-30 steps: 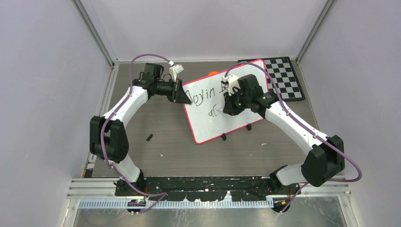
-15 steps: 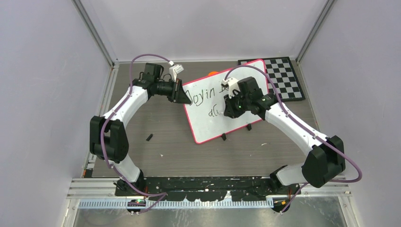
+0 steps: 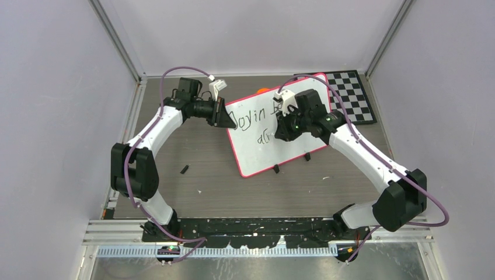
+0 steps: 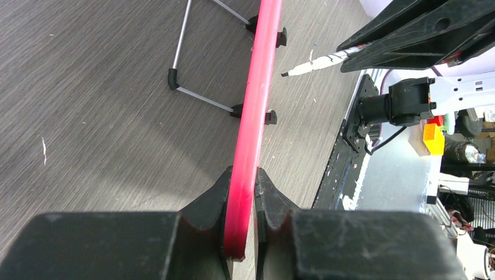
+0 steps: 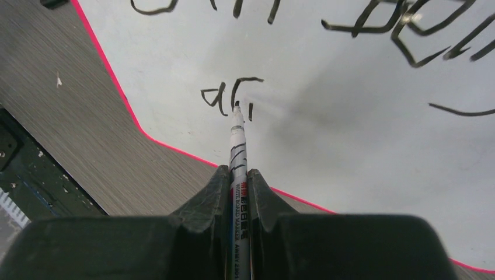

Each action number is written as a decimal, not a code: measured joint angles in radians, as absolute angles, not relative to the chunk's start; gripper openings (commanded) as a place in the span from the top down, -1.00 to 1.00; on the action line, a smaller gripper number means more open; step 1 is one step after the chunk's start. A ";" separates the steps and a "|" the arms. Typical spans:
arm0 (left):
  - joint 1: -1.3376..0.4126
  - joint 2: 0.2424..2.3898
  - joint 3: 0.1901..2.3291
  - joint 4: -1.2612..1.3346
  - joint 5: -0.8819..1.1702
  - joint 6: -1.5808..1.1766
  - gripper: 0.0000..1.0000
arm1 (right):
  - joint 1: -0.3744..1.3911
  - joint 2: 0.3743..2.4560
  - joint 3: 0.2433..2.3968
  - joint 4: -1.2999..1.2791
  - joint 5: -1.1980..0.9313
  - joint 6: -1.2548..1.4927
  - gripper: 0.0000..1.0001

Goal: Write a sentence on the whiteboard

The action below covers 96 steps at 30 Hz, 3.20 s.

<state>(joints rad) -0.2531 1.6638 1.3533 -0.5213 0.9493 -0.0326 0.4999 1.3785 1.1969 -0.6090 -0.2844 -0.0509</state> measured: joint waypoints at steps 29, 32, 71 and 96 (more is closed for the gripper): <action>-0.253 1.657 1.345 -0.515 0.952 -0.026 1.00 | 0.493 1.385 1.217 -0.615 -0.257 -0.059 0.99; -0.253 1.656 1.345 -0.515 0.952 -0.026 1.00 | 0.486 1.363 1.217 -0.621 -0.256 -0.061 0.99; -0.253 1.653 1.339 -0.514 0.953 -0.025 1.00 | 0.453 1.386 1.191 -0.622 -0.218 -0.082 0.99; -0.253 1.651 1.338 -0.514 0.956 -0.022 1.00 | 0.437 1.358 1.178 -0.653 -0.244 -0.123 0.99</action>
